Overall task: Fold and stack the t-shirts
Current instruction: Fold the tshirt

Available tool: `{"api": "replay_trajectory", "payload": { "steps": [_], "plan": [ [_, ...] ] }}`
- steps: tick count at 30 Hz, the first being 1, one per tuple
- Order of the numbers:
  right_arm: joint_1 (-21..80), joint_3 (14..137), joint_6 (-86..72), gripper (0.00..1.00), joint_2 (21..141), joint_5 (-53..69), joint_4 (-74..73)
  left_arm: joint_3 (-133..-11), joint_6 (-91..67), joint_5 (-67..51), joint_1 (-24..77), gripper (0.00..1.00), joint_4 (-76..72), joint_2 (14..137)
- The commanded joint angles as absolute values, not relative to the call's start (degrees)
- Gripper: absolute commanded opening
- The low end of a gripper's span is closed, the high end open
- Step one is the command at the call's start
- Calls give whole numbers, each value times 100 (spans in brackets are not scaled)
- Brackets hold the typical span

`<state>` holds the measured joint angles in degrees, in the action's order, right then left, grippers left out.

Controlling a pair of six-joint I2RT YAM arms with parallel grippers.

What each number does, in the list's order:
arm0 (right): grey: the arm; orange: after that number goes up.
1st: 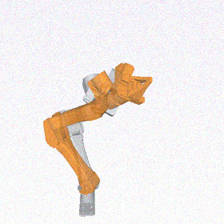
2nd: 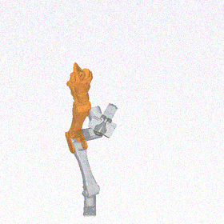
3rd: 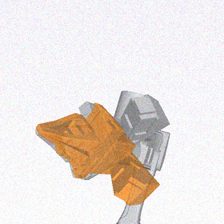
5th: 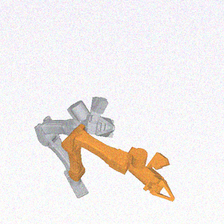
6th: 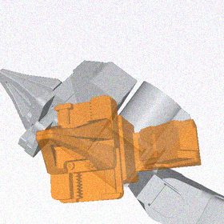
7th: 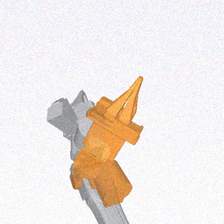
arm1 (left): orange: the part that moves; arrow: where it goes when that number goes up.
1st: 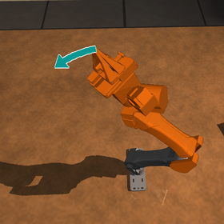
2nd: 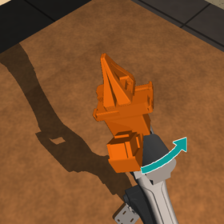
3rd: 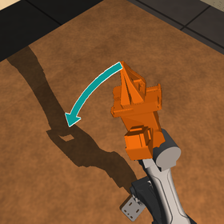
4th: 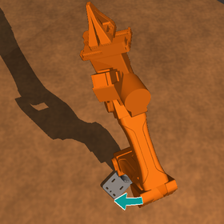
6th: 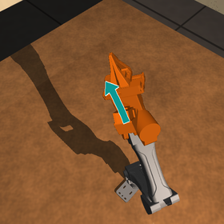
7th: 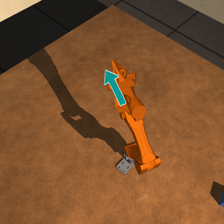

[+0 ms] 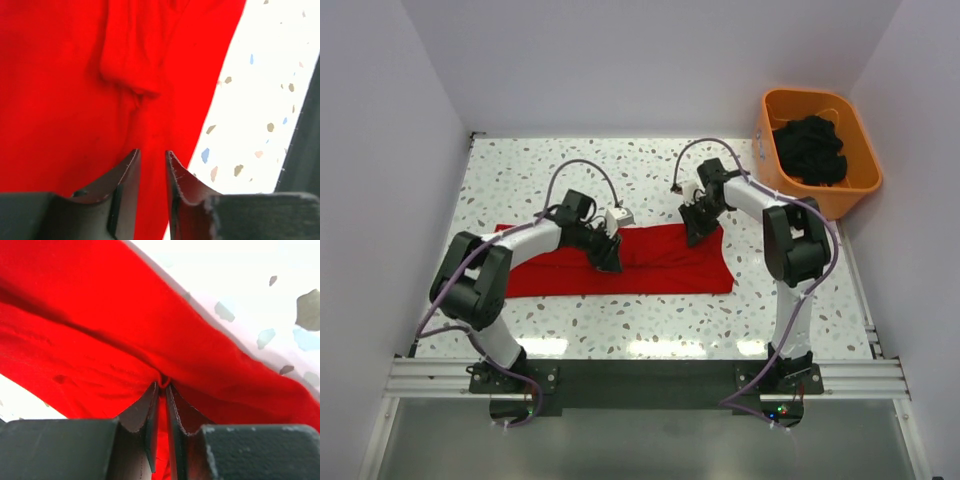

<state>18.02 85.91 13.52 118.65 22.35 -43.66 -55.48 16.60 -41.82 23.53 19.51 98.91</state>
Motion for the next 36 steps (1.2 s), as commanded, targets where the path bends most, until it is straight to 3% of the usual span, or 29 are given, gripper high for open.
{"api": "replay_trajectory", "payload": {
  "steps": [1,10,15,18,20,23,27,36],
  "plan": [
    [1854,8903,1389,16,12014,1750,-4140,-5660,1933,-4632,1831,32,2408,9080],
    [1907,9957,1477,46,12278,1512,-4358,-6292,2645,-3684,679,38,2926,9096],
    [1907,10757,1634,57,11920,1450,-4974,-7214,3223,-3437,88,37,3716,9974],
    [1899,10618,1696,58,11611,1415,-5299,-7479,3917,-3244,62,36,4130,10230],
    [1899,10286,1688,57,11330,1406,-5563,-7506,4130,-3034,70,36,4105,10300],
    [1907,9689,1679,47,11031,1371,-5871,-7646,4517,-2831,97,36,4227,10458],
    [1960,8870,1679,25,10732,1248,-5941,-7682,4833,-2699,158,35,4219,10485],
    [2294,8516,1757,19,11458,459,-5555,-7559,4772,-2751,167,35,4157,10328]
  ]
}}
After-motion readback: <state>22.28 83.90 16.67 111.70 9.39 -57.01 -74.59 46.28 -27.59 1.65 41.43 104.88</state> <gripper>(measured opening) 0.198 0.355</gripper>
